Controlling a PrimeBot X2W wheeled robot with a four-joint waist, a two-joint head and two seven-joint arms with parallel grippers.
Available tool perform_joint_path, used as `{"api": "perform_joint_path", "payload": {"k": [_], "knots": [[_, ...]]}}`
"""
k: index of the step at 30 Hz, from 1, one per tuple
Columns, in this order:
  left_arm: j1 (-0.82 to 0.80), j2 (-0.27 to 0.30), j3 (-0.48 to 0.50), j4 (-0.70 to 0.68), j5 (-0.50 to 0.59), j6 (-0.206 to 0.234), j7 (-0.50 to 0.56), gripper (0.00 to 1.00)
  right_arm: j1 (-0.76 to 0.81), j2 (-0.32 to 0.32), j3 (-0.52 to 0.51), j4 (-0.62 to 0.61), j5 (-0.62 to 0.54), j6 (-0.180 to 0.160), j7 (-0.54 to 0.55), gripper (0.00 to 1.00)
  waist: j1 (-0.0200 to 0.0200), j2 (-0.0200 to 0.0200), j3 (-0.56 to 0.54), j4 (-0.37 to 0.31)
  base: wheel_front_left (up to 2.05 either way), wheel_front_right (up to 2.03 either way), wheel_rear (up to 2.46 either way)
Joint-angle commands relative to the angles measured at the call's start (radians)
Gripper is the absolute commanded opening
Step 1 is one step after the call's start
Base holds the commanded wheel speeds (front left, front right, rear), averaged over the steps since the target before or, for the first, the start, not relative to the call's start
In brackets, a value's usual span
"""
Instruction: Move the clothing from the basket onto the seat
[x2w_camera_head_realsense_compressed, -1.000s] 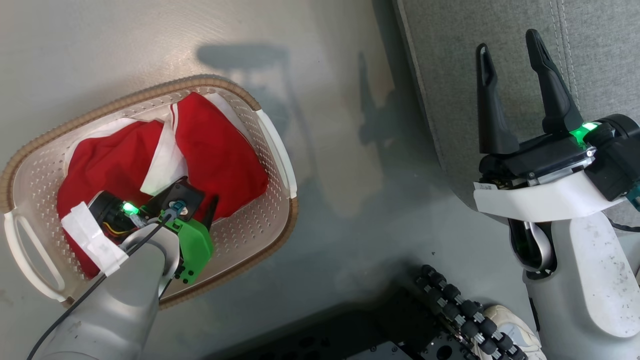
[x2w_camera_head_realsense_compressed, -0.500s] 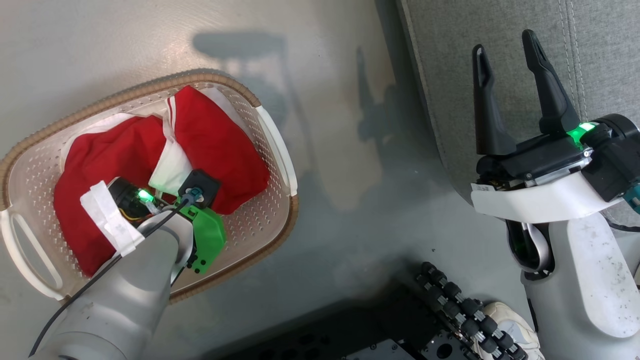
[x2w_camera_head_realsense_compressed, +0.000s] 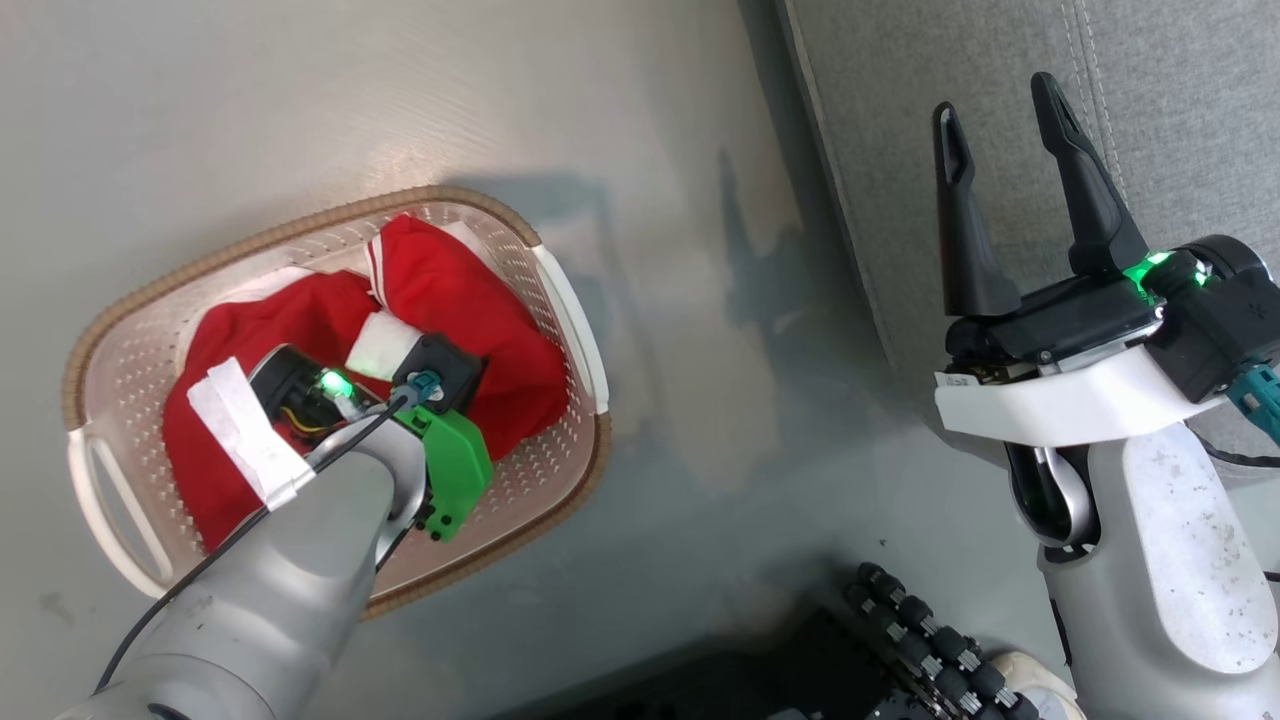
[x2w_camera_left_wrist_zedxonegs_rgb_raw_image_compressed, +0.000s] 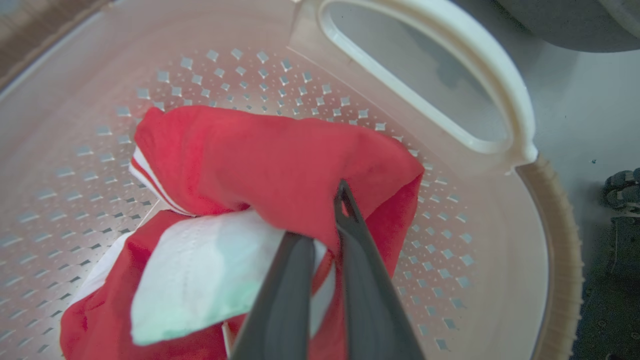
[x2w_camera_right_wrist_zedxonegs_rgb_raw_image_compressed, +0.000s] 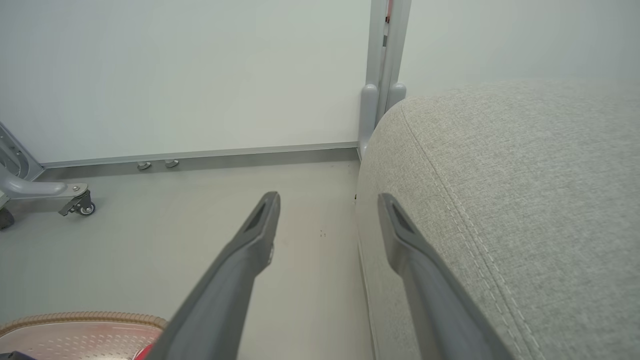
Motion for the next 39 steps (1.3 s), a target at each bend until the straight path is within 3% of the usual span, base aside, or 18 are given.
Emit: {"api": "perform_joint_path", "payload": {"k": [1, 11, 23, 39], "knots": [[-0.021, -0.001, 0.001, -0.017, -0.01, -0.003, -0.005, 0.0, 0.007, -0.003, -0.002, 0.005, -0.008, 0.0, -0.002, 1.0, 0.0, 0.009, -0.045, 0.032, 0.0, 0.0, 0.0], [0.052, -0.003, 0.08, -0.151, 0.004, -0.003, -0.005, 0.0, 0.036, -0.004, -0.007, 0.052, -0.046, 0.0, -0.002, 1.0, 0.0, 0.009, -0.19, 0.111, 0.0, 0.0, 0.0], [0.195, 0.001, 0.31, -0.38, 0.142, -0.002, -0.005, 0.0, 0.092, -0.003, -0.022, 0.131, -0.063, 0.0, -0.002, 1.0, 0.0, 0.009, -0.356, 0.199, 0.0, 0.0, 0.0], [0.333, -0.026, 0.492, -0.662, 0.247, -0.002, -0.005, 0.0, 0.184, -0.003, -0.023, 0.194, -0.061, 0.0, -0.002, 1.0, 0.0, 0.009, -0.548, 0.238, 0.0, 0.0, 0.0]]}}
